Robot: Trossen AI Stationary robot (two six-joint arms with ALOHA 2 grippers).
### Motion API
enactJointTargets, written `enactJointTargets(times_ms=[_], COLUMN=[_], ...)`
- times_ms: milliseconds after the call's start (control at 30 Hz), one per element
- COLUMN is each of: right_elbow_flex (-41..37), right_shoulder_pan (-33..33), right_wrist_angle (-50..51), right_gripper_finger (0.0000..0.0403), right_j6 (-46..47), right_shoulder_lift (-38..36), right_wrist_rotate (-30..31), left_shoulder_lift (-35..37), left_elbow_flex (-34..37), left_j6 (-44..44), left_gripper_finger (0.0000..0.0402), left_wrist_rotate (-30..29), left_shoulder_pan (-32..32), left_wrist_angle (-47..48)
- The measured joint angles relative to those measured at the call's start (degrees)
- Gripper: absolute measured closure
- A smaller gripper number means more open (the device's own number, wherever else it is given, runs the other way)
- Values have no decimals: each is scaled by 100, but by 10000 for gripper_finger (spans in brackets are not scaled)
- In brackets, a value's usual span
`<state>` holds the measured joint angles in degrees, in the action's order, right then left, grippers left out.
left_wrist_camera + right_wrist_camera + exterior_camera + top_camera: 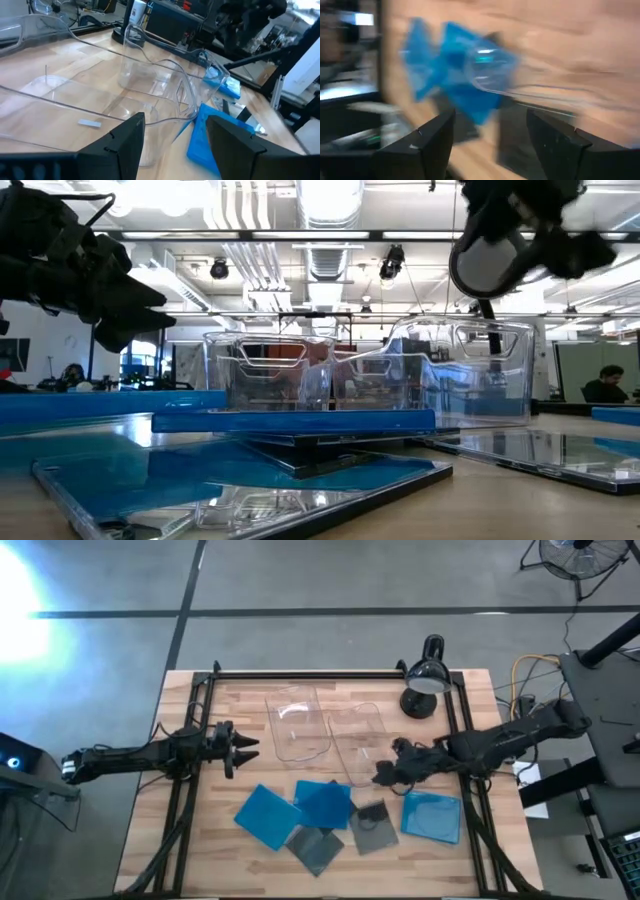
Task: Pick & place jewel cases by type
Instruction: Put the blue CD case into the right transparent bin
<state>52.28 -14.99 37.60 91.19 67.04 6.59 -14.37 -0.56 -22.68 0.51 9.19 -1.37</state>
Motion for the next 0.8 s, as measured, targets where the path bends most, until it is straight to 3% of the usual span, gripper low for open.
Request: enactJointTargets(times_ms=[133,267,333,433,533,700,800], right_elbow_flex=[1536,1973,1953,1815,1628,1073,772], right_shoulder_pan=[-501,-1185,-1513,-1974,-2267,-2259,-2083], right_wrist_angle=[2592,2993,2694,2020,1137,-463,-1486], right_gripper_finger=[172,177,178,177,177,177,177], right_j6=[682,1455,1912,2468,2870,2780,2634], right_shoulder_lift=[553,1042,1231,1587,1884,2512,2881], right_wrist_rotate=[262,74,-15,-8,389,981,1024], left_shoulder_lift=[11,2,7,-3,-31,-91,-125], left_elbow_flex=[0,0,-15,-59,-17,-4,-63], left_j6=[-453,-610,-989,-2317,-3045,-4206,-4972], left_gripper_finger=[209,209,209,209,209,209,209], left_wrist_rotate=[-2,-24,9,426,502,521,887], left_shoulder_pan=[-2,0,-1,-6,-18,-33,-109], left_wrist_angle=[-13,-259,-429,-544,-535,-691,-720])
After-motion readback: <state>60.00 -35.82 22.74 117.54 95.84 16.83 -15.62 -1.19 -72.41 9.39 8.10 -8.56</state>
